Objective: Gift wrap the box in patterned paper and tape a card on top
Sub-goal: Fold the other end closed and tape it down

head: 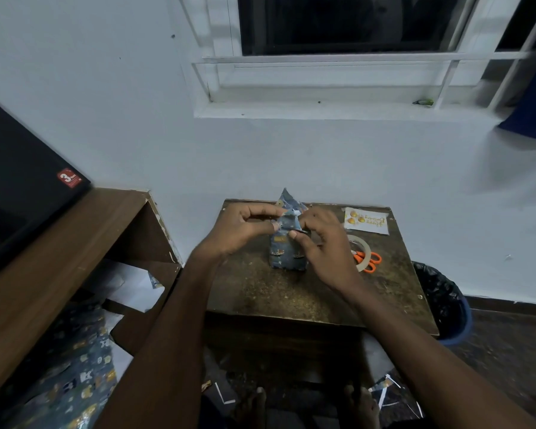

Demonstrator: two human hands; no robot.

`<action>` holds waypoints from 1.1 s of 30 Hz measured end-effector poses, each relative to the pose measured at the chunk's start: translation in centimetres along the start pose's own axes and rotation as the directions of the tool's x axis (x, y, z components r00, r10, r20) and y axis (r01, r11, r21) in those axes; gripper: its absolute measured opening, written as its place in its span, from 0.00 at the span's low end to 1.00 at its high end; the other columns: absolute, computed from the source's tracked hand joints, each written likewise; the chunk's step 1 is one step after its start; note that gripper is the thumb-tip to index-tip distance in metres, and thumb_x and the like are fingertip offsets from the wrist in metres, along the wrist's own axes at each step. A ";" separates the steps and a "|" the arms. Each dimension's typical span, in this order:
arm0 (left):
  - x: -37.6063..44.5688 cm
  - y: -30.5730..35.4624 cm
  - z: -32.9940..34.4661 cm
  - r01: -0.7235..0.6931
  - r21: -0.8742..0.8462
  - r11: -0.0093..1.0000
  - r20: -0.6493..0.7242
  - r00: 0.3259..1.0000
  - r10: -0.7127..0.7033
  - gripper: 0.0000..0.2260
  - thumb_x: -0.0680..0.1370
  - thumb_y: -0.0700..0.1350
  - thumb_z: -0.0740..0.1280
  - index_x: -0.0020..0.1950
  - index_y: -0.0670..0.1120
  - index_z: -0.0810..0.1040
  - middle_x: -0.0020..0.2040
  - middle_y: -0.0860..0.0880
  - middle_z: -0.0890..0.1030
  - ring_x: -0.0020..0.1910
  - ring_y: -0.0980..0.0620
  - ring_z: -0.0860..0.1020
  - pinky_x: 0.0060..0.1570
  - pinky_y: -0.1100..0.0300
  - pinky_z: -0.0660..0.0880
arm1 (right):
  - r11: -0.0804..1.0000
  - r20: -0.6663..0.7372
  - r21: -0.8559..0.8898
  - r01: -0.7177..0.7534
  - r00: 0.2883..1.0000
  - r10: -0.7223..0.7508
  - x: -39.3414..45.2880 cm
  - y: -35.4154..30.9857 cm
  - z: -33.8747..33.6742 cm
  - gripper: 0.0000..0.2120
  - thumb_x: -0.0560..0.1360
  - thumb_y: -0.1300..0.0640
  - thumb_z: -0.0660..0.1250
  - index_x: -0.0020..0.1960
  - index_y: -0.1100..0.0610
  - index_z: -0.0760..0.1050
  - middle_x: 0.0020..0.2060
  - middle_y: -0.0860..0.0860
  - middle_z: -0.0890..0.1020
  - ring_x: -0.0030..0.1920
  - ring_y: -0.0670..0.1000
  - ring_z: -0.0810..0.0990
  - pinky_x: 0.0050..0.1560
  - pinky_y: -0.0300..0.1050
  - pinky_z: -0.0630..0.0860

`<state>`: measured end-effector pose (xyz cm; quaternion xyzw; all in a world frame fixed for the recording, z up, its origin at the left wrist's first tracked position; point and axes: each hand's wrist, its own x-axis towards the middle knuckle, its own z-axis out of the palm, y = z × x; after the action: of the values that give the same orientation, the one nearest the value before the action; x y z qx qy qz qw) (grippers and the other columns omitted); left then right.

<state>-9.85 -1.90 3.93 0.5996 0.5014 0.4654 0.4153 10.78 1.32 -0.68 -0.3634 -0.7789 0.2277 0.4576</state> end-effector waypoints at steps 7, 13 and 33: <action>0.1 -1.0 0.7 -0.072 0.062 0.995 -0.002 0.997 0.073 0.19 0.70 0.39 0.83 0.59 0.50 0.88 0.57 0.51 0.88 0.60 0.49 0.85 0.67 0.41 0.78 | 0.978 0.014 0.153 -0.143 0.990 0.143 -0.1 -0.4 -0.2 0.03 0.77 0.53 0.75 0.50 0.51 0.87 0.50 0.43 0.81 0.59 0.46 0.75 0.57 0.44 0.71; 0.2 -1.9 0.6 -0.093 0.081 0.992 -0.019 0.995 0.095 0.19 0.70 0.46 0.83 0.60 0.51 0.88 0.61 0.51 0.86 0.67 0.48 0.81 0.71 0.39 0.74 | 0.974 0.032 0.165 -0.157 0.988 0.153 -0.3 -0.3 0.0 0.08 0.81 0.50 0.70 0.56 0.49 0.86 0.55 0.42 0.79 0.63 0.47 0.74 0.61 0.50 0.72; 1.4 -3.0 1.8 0.235 -0.636 0.735 -0.058 0.935 -0.349 0.13 0.81 0.30 0.67 0.62 0.43 0.82 0.53 0.47 0.88 0.52 0.55 0.85 0.58 0.61 0.81 | 0.944 0.017 0.271 -0.186 0.982 0.189 -0.4 0.4 0.1 0.06 0.74 0.60 0.79 0.48 0.55 0.83 0.60 0.46 0.84 0.67 0.46 0.77 0.67 0.47 0.73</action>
<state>-8.69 -0.08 0.83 0.3004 0.4429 0.5826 0.6117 10.95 1.25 -1.28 -0.3707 -0.7001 0.3732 0.4829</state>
